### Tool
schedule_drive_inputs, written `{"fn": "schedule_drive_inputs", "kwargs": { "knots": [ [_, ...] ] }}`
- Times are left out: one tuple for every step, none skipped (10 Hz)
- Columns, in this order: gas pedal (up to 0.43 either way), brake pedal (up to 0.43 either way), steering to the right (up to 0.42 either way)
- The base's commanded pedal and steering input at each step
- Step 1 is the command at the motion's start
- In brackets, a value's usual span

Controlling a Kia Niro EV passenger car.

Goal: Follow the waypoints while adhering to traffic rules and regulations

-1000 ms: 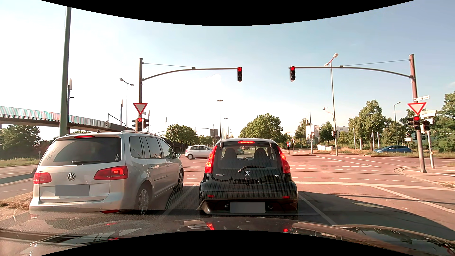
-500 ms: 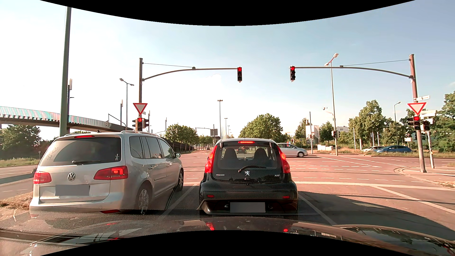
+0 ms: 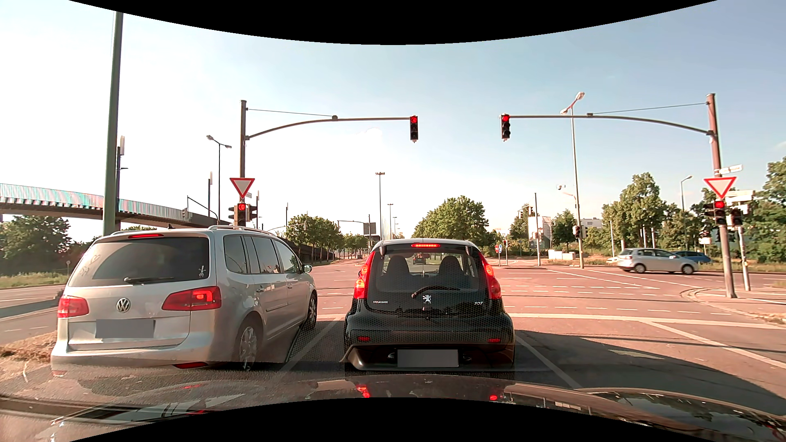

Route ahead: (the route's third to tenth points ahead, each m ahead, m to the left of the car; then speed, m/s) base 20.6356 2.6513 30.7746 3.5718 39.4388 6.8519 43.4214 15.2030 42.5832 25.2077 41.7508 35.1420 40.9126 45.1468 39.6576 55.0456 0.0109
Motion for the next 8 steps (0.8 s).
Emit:
{"fn": "schedule_drive_inputs", "kwargs": {
  "knots": [
    [0.0, 0.262, -0.031],
    [0.0, 0.262, -0.031],
    [0.0, 0.262, -0.031],
    [0.0, 0.262, -0.032],
    [0.0, 0.262, -0.031],
    [0.0, 0.262, -0.031],
    [0.0, 0.262, -0.031],
    [0.0, 0.262, -0.031]
  ]
}}
